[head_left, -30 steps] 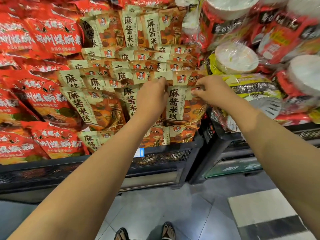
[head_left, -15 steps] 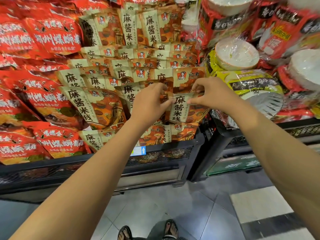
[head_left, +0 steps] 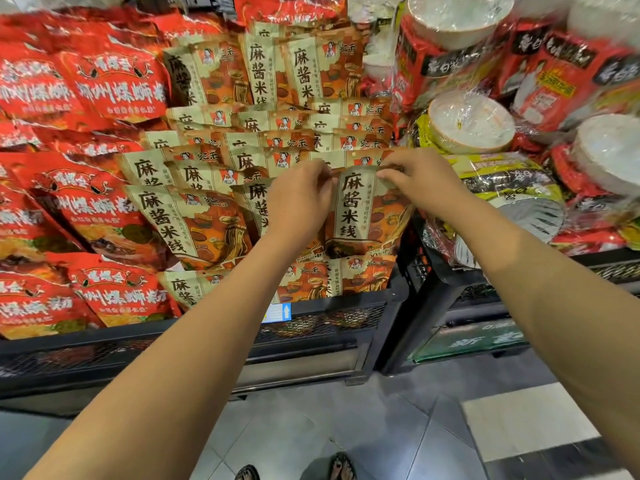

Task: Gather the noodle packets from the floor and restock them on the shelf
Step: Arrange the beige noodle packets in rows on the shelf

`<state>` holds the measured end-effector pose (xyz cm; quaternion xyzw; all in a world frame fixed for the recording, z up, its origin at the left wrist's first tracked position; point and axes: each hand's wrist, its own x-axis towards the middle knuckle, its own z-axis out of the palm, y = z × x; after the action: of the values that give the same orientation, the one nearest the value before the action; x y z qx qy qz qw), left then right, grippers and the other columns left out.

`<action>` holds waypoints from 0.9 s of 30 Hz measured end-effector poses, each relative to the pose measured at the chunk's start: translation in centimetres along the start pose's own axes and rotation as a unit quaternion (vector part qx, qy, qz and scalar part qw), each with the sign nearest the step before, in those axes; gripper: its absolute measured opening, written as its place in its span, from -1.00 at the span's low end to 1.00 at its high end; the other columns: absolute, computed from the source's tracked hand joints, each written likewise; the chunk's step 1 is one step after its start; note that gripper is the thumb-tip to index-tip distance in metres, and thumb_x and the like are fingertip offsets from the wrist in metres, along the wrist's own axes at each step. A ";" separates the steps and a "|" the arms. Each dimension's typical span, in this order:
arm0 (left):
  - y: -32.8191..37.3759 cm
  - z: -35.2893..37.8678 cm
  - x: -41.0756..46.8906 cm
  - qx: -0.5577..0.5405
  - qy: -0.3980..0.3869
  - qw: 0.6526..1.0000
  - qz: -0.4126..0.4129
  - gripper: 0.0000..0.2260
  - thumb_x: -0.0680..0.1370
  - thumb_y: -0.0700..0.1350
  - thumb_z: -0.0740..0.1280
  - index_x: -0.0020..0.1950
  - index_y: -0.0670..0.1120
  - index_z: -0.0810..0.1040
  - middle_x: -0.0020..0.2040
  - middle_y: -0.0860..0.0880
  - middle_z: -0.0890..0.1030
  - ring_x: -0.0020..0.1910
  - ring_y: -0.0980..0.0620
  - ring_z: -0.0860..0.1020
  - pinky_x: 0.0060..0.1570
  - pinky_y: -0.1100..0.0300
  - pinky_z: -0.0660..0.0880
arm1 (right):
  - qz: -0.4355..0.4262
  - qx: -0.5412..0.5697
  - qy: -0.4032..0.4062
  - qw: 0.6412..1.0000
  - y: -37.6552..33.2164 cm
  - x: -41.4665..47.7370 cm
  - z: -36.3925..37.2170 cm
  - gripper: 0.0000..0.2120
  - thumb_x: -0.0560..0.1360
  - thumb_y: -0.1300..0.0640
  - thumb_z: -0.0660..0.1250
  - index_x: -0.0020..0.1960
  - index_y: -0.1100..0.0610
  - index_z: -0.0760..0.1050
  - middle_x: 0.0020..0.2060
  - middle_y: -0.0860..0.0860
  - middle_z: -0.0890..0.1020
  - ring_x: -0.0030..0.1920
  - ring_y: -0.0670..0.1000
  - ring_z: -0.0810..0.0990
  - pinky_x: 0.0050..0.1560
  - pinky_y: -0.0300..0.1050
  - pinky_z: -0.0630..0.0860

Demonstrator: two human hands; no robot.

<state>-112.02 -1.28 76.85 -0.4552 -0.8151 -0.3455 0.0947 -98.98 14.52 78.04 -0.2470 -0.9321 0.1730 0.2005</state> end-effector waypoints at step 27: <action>-7.8 0.7 -2.8 0.121 0.192 0.973 0.043 -0.42 0.54 0.23 0.37 0.39 -0.10 0.35 0.44 -0.26 0.36 0.45 -0.26 0.26 0.45 -0.11 0.16 | 0.302 0.334 0.133 0.883 3.9 -1.9 11.0 -0.54 0.40 -0.04 0.54 0.10 0.05 0.35 -0.13 -0.18 0.47 -0.03 -0.07 0.52 -0.11 -0.29 0.43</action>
<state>-116.66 -5.43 71.33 -0.3997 -0.7973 -0.3209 0.3187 -101.04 14.23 66.42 -0.4554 -0.6642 0.4918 0.3311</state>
